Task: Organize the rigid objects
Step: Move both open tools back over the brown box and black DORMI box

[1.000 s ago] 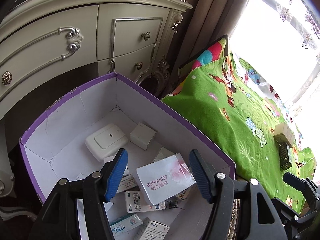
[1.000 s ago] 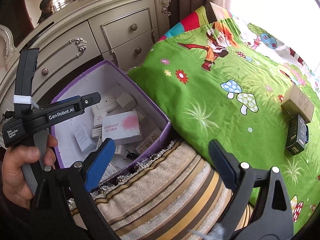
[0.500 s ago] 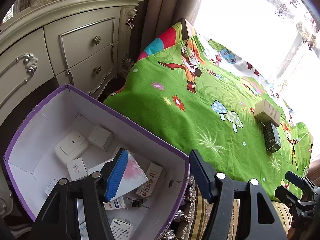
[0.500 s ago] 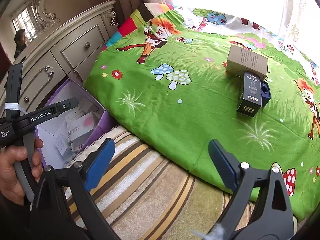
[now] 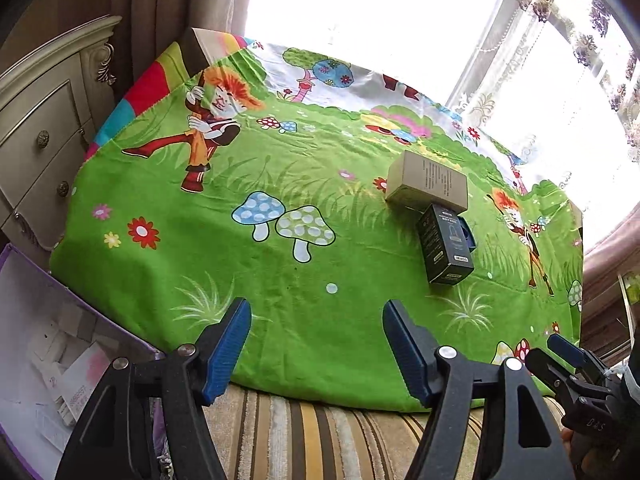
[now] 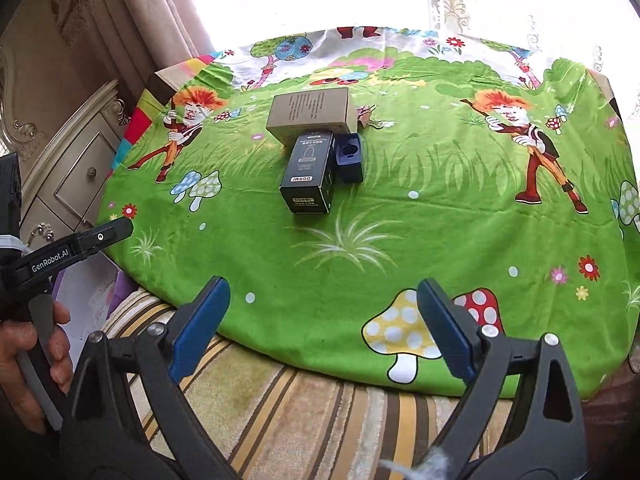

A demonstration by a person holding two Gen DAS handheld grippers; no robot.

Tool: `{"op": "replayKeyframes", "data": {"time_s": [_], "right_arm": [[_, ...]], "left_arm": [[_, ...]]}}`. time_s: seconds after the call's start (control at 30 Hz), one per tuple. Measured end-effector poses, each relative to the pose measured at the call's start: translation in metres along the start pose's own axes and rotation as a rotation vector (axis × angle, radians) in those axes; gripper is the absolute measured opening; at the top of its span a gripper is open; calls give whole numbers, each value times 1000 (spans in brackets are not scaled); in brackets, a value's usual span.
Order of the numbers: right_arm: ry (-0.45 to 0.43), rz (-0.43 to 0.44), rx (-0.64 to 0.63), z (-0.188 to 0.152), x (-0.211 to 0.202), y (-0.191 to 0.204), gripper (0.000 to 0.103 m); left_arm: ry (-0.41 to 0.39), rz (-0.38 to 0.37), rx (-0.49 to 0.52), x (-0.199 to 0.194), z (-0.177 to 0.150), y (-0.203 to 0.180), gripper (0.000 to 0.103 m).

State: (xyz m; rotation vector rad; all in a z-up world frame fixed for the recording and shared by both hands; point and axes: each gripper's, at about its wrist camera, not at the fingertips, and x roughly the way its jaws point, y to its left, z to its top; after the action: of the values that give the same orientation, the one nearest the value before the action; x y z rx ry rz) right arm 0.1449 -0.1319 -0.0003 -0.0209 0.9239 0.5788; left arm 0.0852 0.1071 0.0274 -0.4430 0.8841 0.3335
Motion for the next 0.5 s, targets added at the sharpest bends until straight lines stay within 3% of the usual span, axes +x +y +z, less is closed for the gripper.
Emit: {"op": "replayKeyframes", "data": {"time_s": [0.23,0.5], "right_arm": [[-54,-58,132,11,-11,-45,97],[-96,-96,168,30,-21,-65,100]], "left_arm": [[52,-78,109,32,12,-66,69],[103,-114,156,74,28,-113,69]]}}
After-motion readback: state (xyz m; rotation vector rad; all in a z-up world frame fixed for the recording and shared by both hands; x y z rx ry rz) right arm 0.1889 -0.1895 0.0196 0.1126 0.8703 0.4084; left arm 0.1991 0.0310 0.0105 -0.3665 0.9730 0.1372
